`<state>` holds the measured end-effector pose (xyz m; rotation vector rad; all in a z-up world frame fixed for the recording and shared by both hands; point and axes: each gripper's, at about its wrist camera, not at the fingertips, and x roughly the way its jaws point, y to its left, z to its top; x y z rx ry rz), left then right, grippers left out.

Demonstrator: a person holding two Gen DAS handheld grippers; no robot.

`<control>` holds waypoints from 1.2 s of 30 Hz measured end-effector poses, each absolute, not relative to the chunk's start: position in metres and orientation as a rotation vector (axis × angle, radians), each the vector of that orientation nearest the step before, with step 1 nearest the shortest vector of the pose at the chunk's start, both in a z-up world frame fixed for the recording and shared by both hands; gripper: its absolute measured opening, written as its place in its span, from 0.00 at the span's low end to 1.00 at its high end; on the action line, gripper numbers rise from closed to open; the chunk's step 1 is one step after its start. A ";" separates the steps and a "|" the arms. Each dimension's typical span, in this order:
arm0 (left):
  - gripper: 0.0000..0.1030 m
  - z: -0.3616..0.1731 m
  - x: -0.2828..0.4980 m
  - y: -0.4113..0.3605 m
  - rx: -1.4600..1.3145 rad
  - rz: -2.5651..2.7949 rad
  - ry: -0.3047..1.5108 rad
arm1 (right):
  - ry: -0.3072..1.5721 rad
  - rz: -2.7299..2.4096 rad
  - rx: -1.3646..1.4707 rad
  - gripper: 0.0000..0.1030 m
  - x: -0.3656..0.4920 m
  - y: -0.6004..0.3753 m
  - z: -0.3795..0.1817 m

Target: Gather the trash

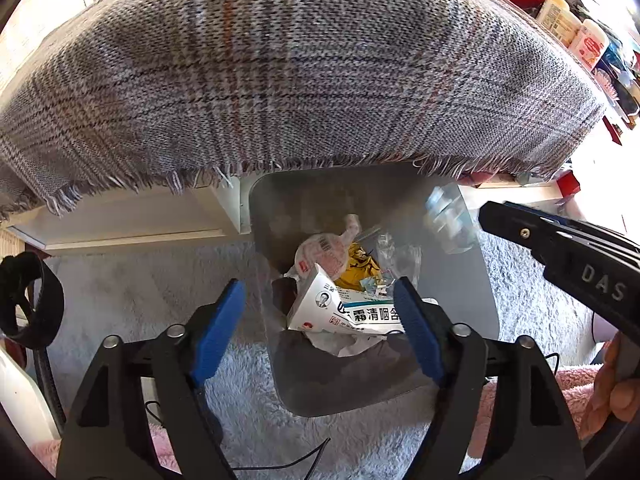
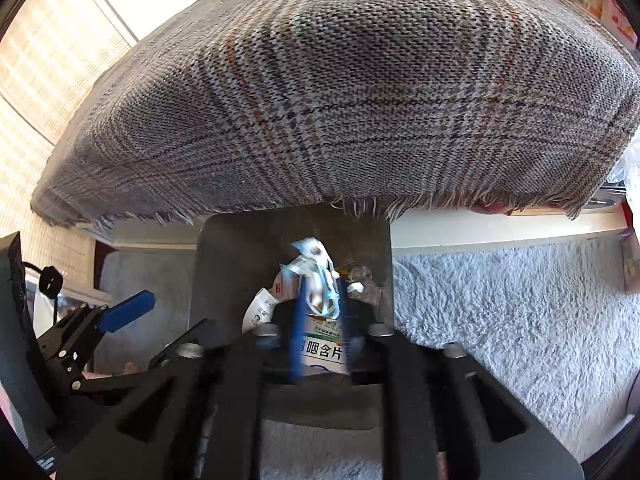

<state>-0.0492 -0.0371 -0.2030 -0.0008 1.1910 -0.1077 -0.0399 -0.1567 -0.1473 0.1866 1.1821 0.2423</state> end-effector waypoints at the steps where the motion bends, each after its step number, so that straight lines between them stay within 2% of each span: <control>1: 0.73 -0.202 -0.051 -0.035 -0.001 -0.107 1.188 | 1.175 0.240 0.184 0.57 -0.041 -0.157 -0.146; 4: 0.78 -0.197 -0.056 -0.025 -0.008 -0.108 1.179 | 1.166 0.238 0.181 0.60 -0.041 -0.158 -0.142; 9: 0.90 -0.183 -0.060 -0.017 -0.044 -0.122 1.161 | 1.122 0.218 0.165 0.98 -0.042 -0.159 -0.129; 14: 0.92 -0.145 -0.056 -0.005 -0.097 -0.147 1.140 | 1.081 0.255 0.210 0.97 -0.034 -0.167 -0.097; 21: 0.92 -0.029 -0.036 0.013 -0.027 -0.127 0.841 | 0.798 0.165 0.134 0.97 -0.030 -0.192 0.001; 26: 0.92 0.020 -0.030 0.035 -0.046 -0.075 0.684 | 0.627 0.090 0.085 0.97 -0.028 -0.206 0.053; 31: 0.92 0.040 -0.028 0.048 -0.079 -0.004 0.561 | 0.467 0.051 0.093 0.97 -0.034 -0.221 0.078; 36: 0.92 0.041 -0.026 0.052 -0.050 0.045 0.515 | 0.382 0.040 0.095 0.97 -0.040 -0.225 0.075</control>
